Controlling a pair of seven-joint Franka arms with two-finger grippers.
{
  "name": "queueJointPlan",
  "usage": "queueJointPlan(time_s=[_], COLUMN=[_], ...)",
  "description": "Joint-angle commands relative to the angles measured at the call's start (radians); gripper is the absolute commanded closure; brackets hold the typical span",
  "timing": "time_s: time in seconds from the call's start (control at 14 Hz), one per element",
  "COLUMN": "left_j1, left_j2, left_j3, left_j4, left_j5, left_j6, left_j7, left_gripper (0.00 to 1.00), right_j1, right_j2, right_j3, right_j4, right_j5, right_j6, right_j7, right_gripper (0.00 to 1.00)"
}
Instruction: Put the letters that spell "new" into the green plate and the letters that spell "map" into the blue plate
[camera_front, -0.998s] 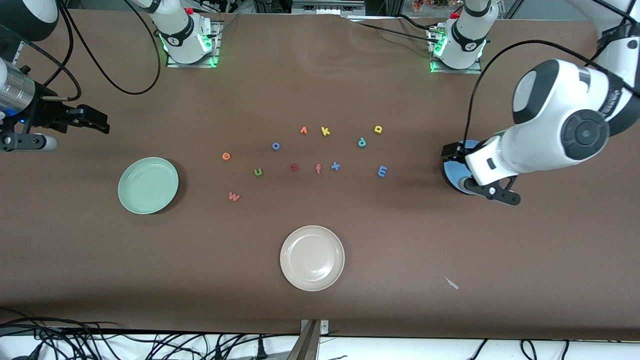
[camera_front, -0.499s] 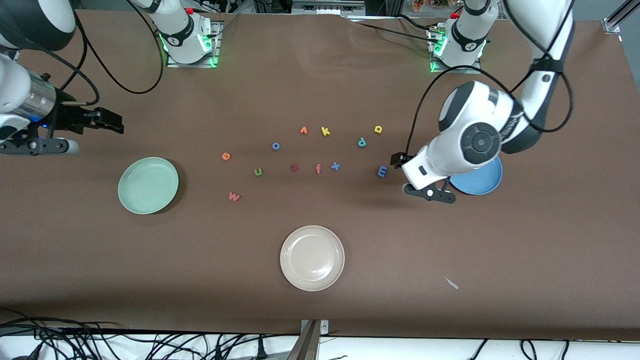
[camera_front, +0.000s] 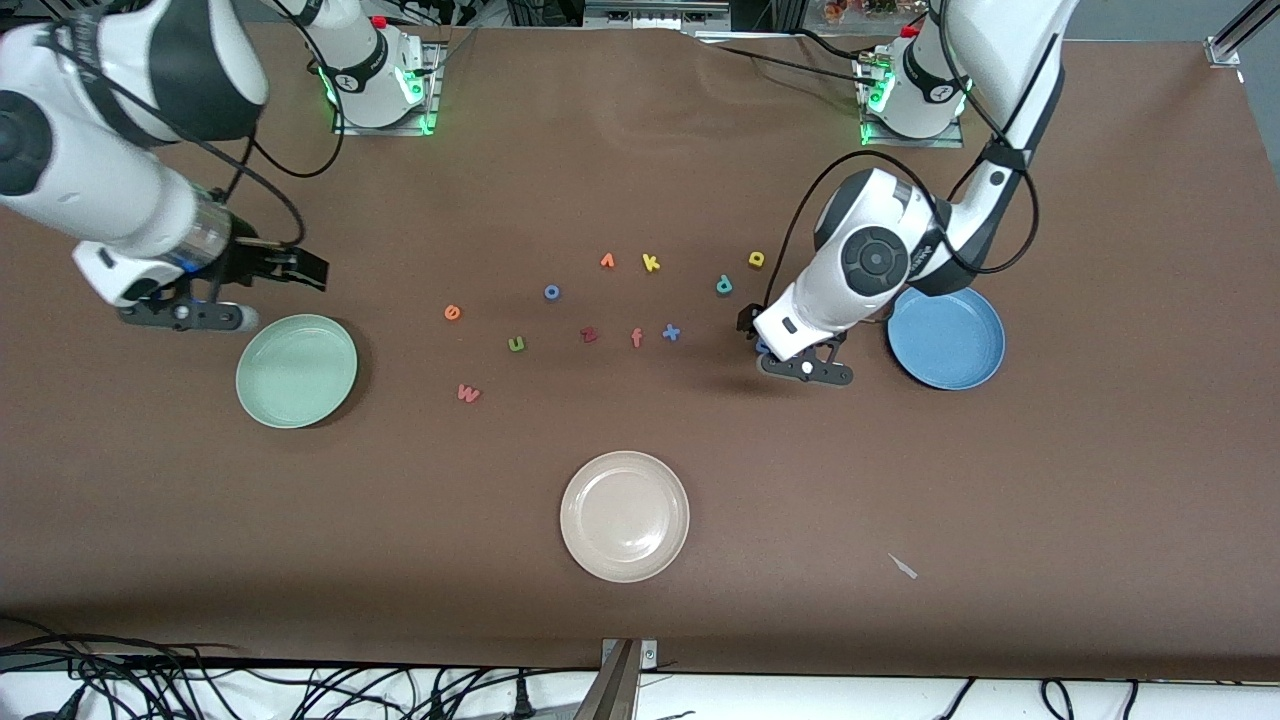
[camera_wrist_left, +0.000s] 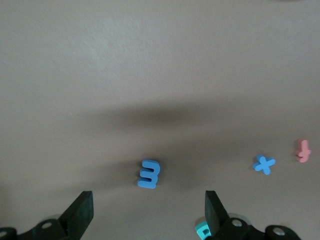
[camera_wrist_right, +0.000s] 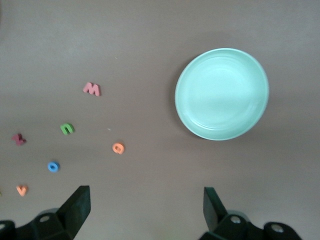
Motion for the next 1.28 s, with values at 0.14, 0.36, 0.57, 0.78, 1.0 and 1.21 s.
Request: queueJointPlan(time_s=[0.14,0.36,0.57,0.78,1.0,1.21], left_j1=[-0.029,-0.040,-0.040,-0.042,-0.043,-0.048], left_j2=[0.065,0.107,0.121,0.122,0.122,0.122], left_j3=[0.008,0.008,0.008,0.008,0.006,0.006], left_j4=[-0.022,-0.022,-0.044,-0.062,-0.075,-0.084], left_j5=[0.142,0.143,0.145,0.145,0.145,0.145], left_j6=[0.097,0.153,0.174,0.198,0.210,0.210], left_j7=[-0.141,-0.160,-0.162,-0.162,-0.162,-0.163], left_gripper=[0.02,0.04,0.10,0.15,0.24,0.33], right_j1=[-0.001,-0.001,0.000,0.000,0.002,0.008], right_j2=[-0.045,-0.044,-0.021,0.014,0.068,0.142], right_j3=[0.117,0.166,0.190,0.197,0.197,0.195], right_j4=[-0.252,-0.382,-0.474,-0.554,-0.563,-0.559], right_j5=[-0.009,-0.012,-0.013,-0.013,-0.013,-0.012], right_j6=[0.269,0.445,0.568,0.694,0.730,0.788], right_j7=[0.219,0.319,0.383,0.393,0.399,0.399], right_gripper=[0.00,0.00,0.00,0.00,0.00,0.00])
